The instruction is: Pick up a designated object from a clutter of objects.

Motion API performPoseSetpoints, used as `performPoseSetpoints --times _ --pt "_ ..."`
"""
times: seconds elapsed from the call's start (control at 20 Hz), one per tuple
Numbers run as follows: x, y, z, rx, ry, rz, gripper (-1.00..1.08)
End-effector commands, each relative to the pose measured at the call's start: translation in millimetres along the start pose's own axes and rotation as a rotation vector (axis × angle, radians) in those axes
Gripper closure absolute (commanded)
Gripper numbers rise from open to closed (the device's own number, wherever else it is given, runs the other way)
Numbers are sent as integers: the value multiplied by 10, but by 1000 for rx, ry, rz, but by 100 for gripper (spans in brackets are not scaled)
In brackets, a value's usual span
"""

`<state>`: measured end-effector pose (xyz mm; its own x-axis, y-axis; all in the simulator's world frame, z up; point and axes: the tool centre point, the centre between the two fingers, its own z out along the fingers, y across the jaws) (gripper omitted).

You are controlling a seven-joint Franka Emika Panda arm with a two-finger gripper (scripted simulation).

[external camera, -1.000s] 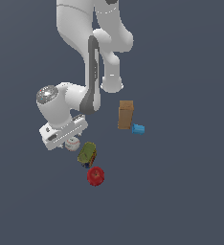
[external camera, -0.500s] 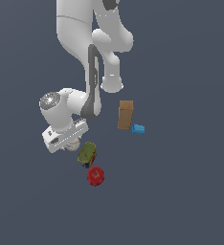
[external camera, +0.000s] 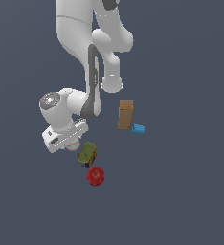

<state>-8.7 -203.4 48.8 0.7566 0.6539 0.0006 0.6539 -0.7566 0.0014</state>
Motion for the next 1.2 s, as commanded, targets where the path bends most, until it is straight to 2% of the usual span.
performPoseSetpoints --times 0.0,0.25,0.5,1.15 --pt "11 -6 -9 0 0 0 108" --pt "114 -82 -118 0 0 0 108" --pt "337 -245 -352 0 0 0 108" --pt "1315 -948 -1388 -2 -2 0 108"
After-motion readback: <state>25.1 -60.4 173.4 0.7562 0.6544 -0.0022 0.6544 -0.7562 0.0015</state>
